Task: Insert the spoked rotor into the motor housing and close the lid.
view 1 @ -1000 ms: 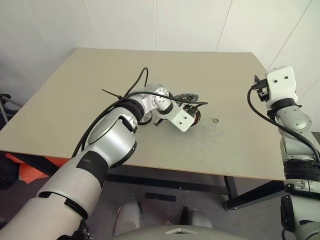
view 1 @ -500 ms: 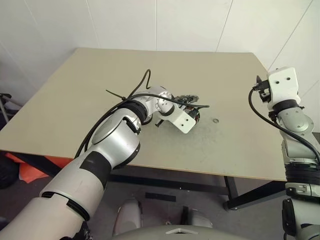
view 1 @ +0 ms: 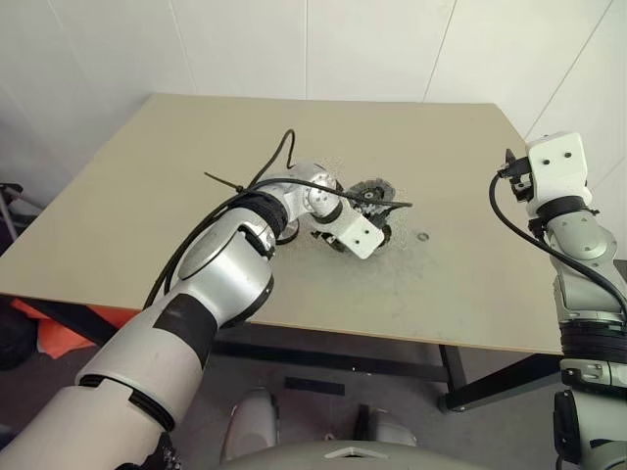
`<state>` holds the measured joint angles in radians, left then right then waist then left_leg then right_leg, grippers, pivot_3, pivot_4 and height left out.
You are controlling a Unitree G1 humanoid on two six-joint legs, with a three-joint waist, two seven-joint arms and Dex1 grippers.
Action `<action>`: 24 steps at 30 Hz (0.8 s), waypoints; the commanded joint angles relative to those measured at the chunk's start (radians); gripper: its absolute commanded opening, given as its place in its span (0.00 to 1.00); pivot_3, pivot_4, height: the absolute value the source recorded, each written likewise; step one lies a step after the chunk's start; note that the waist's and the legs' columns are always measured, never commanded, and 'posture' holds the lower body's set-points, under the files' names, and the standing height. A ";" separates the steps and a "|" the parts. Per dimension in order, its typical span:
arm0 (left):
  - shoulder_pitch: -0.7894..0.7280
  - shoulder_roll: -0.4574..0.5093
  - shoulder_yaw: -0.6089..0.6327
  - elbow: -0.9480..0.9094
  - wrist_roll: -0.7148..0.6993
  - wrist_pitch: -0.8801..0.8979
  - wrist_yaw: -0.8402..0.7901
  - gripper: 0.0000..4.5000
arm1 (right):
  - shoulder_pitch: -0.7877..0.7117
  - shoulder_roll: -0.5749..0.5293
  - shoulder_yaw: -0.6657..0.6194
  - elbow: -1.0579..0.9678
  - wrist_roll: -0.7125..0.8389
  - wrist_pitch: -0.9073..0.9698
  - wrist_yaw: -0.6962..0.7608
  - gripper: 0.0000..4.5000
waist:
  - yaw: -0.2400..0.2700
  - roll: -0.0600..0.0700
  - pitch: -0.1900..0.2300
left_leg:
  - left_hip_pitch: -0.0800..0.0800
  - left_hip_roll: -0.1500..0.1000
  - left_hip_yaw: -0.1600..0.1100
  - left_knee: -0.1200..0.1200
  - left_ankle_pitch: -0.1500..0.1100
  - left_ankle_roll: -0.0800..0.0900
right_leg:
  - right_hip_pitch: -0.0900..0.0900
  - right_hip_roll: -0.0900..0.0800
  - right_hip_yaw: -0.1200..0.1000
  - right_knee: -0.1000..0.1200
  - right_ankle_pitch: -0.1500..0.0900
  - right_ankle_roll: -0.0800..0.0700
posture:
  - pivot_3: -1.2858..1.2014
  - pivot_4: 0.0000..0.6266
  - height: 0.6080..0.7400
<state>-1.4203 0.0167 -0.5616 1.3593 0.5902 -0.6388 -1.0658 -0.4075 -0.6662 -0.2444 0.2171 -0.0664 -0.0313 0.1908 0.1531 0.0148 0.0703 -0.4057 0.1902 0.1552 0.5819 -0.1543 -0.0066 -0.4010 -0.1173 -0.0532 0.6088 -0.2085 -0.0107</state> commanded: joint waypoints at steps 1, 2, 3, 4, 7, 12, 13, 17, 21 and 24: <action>-0.078 0.015 0.118 -0.056 -0.139 -0.009 -0.110 0.52 | -0.015 -0.014 -0.020 -0.040 -0.002 -0.006 -0.011 0.59 | 0.000 0.000 0.000 | 0.000 0.000 0.000 0.000 0.000 0.000 | 0.000 0.000 0.000 0.000 0.000 0.000 | 0.52 0.00 1.00; -0.090 0.024 0.155 -0.076 -0.178 -0.020 -0.109 0.52 | -0.013 0.001 -0.031 -0.048 0.022 0.001 -0.008 0.59 | 0.000 0.000 0.000 | 0.000 0.000 0.000 0.000 0.000 0.000 | 0.000 0.000 0.000 0.000 0.000 0.000 | 0.52 0.00 1.00; -0.098 0.031 0.187 -0.094 -0.209 -0.018 -0.101 0.52 | -0.012 0.025 -0.049 -0.063 0.062 0.017 -0.006 0.59 | 0.000 0.000 0.000 | 0.000 -0.001 0.000 0.000 0.000 0.000 | 0.000 -0.001 0.000 0.000 0.000 0.000 | 0.52 0.00 1.00; -0.106 0.037 0.233 -0.120 -0.263 0.006 -0.122 0.52 | -0.019 0.063 -0.080 -0.091 0.135 0.053 -0.006 0.59 | 0.001 0.000 0.000 | 0.000 0.000 0.000 0.000 0.000 0.000 | 0.000 -0.001 0.000 0.000 0.000 0.000 | 0.52 0.00 1.00; -0.109 0.063 0.366 -0.214 -0.425 0.109 -0.162 0.52 | 0.011 0.118 -0.104 -0.169 0.226 0.147 0.020 0.59 | -0.001 0.002 -0.001 | 0.001 0.000 0.001 0.000 0.000 0.001 | 0.000 -0.001 0.000 0.001 0.000 0.000 | 0.52 0.00 1.00; -0.005 0.154 0.528 -0.319 -0.537 0.334 0.072 0.52 | 0.133 0.163 -0.108 -0.255 0.254 0.225 0.022 0.59 | -0.003 0.003 -0.002 | 0.002 0.001 0.001 0.000 0.001 0.003 | 0.000 -0.001 0.000 0.002 0.000 0.000 | 0.52 0.00 1.00; 0.047 0.173 0.560 -0.364 -0.569 0.356 0.098 0.52 | 0.159 0.169 -0.109 -0.281 0.263 0.241 0.028 0.59 | -0.005 0.005 -0.003 | 0.003 0.001 0.002 0.000 0.000 0.001 | 0.000 0.000 0.000 0.002 0.000 0.000 | 0.52 0.00 1.00; 0.282 0.280 0.625 -0.672 -0.685 0.642 0.070 0.52 | 0.279 0.128 -0.072 -0.364 0.304 0.318 0.155 0.59 | -0.004 0.009 -0.005 | 0.003 0.001 0.002 -0.001 0.000 0.000 | 0.000 -0.001 0.001 0.002 0.000 0.000 | 0.52 0.00 1.00; 0.577 0.388 0.601 -1.027 -0.788 0.911 -0.018 0.52 | 0.290 0.087 -0.018 -0.360 0.321 0.358 0.265 0.59 | -0.010 0.008 -0.005 | 0.002 0.003 0.002 -0.001 0.000 0.000 | 0.000 0.001 0.001 0.000 0.000 0.000 | 0.52 0.00 1.00; 0.662 0.435 0.575 -1.143 -0.814 0.991 -0.040 0.52 | 0.234 0.095 0.019 -0.314 0.321 0.369 0.298 0.59 | -0.004 0.008 -0.005 | 0.001 0.003 0.001 -0.001 0.000 -0.001 | 0.000 0.002 0.000 0.000 0.000 0.000 | 0.52 0.00 1.00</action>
<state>-0.7381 0.4299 0.0247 0.3311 -0.1848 0.3116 -1.0888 -0.1307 -0.5653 -0.2365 -0.0903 0.2387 0.3383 0.4676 0.1493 0.0226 0.0656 -0.4046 0.1944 0.1569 0.5811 -0.1533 -0.0088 -0.4005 -0.1152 -0.0534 0.6092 -0.2087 -0.0109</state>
